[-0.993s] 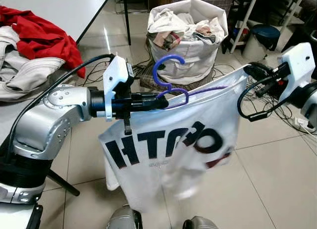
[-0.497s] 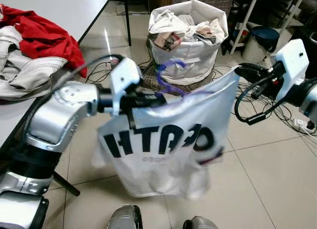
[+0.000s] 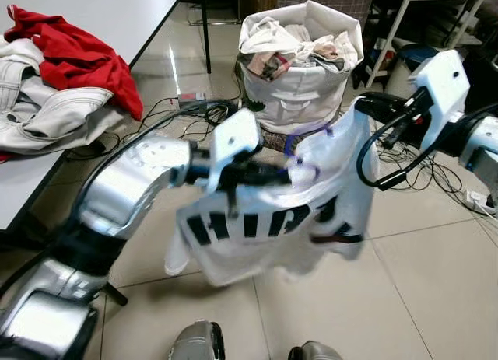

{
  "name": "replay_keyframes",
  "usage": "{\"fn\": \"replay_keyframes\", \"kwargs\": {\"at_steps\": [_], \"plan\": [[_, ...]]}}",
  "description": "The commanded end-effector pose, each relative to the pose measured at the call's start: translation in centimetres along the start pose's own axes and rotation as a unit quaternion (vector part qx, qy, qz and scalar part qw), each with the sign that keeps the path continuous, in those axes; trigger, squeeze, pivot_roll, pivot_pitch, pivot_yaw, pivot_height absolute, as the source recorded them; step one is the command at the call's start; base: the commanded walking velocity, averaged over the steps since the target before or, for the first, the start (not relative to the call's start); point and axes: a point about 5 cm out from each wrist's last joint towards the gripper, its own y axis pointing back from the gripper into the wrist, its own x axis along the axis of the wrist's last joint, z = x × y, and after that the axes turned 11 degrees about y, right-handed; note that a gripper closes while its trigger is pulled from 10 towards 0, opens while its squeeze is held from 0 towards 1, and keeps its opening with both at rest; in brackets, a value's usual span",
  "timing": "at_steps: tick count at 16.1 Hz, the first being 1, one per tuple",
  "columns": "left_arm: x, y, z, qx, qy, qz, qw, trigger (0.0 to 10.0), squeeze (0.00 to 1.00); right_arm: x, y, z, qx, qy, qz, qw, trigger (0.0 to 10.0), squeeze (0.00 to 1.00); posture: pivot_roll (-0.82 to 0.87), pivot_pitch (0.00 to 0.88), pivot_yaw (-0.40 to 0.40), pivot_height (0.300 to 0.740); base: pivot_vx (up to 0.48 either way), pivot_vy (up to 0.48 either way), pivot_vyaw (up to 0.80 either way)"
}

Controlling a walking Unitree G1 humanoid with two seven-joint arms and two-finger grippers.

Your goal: Hang hanger

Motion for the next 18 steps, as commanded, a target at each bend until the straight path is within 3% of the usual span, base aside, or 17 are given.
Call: {"fn": "replay_keyframes", "kwargs": {"at_steps": [1,3,8,11,15,18], "plan": [[0.4,0.1,-0.6,0.027,-0.007,0.001,1.0,0.0,0.0,1.2,-0.1,0.2,0.007,0.011,0.02,1.0,0.0,0.0,-0.08,0.054,-0.006,0.74,0.0,0.0,0.0],[0.6,0.6,-1.8,0.07,-0.004,-0.002,0.998,0.0,0.0,0.9,-0.1,-0.3,0.016,0.012,0.015,1.0,0.0,0.0,-0.08,0.054,-0.006,0.74,0.0,0.0,0.0],[0.5,0.6,-0.3,0.002,-0.015,-0.019,1.0,0.0,0.0,0.4,0.0,0.0,0.014,0.013,0.005,1.0,0.0,0.0,-0.07,0.056,-0.004,0.74,0.0,0.0,0.0],[-0.2,0.6,-1.6,0.06,-0.011,-0.038,0.997,0.0,0.0,0.7,-0.2,-0.3,0.024,0.019,0.006,1.0,0.0,0.0,-0.07,0.057,-0.004,0.74,0.0,0.0,0.0],[1.6,2.8,-3.7,0.114,-0.014,-0.009,0.993,0.0,0.0,0.0,0.5,0.0,0.022,0.026,-0.013,0.999,0.0,0.0,-0.07,0.056,-0.005,0.74,0.0,0.0,0.0],[2.3,3.6,-3.7,0.094,-0.015,0.007,0.995,0.0,0.0,-0.3,0.6,0.1,0.02,0.028,-0.021,0.999,0.0,0.0,-0.08,0.055,-0.004,0.74,0.0,0.0,0.0]]}}
